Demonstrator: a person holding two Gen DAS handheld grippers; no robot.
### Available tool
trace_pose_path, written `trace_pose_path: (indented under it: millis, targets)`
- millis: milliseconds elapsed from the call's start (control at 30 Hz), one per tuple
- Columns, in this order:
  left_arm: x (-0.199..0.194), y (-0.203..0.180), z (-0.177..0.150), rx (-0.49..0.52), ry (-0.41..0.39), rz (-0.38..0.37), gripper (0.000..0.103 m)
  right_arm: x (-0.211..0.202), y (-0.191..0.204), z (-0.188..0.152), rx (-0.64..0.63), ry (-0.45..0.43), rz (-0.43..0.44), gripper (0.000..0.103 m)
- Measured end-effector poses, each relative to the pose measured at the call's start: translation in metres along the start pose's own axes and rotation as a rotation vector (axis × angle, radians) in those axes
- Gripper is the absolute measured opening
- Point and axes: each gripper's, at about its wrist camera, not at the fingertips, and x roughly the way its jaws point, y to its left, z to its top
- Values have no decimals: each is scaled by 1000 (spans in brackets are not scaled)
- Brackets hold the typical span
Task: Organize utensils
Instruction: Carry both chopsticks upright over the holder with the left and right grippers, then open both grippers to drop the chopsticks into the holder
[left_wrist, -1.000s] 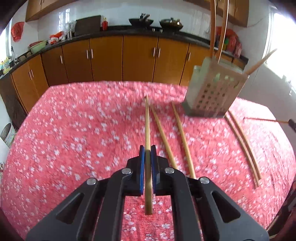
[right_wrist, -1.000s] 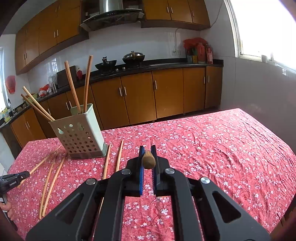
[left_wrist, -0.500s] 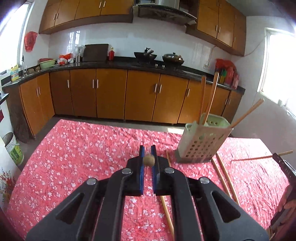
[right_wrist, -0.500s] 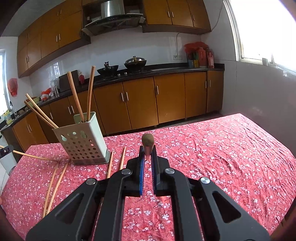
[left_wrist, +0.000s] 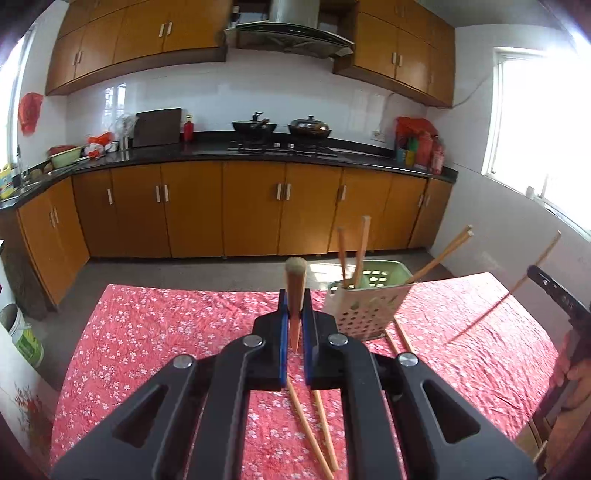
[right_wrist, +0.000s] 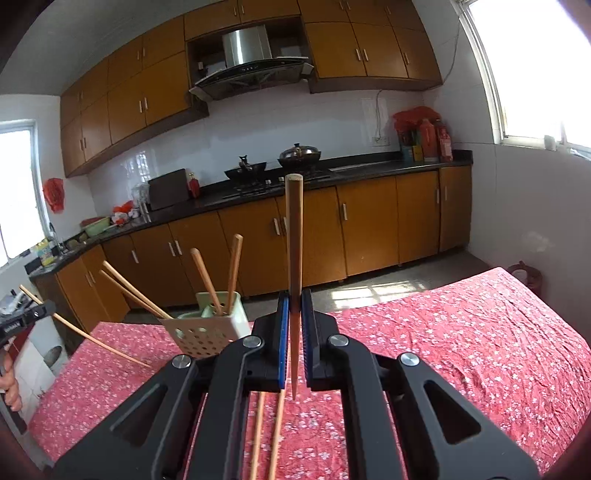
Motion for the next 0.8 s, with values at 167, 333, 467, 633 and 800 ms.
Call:
trace_pose_path:
  millis: [167,333,467,633,800]
  targets:
    - [-21,-18,21,-4,-39,-91,7,-19,17,28,35,-44,150,7]
    - [-31,-39,50,-29,-159,-137,7,-22,45,48,-9,-135,170,7]
    - [-15,-52,67,-50,-202,-135,7,-9,67,58,-43,-215,157,7]
    - [25,-70,74,5,-148,-86,7,26,89,53,-115,-238,117,7]
    - [65,-76,70,23,-85,-64,7,71,96,42,-150,-155,94,7]
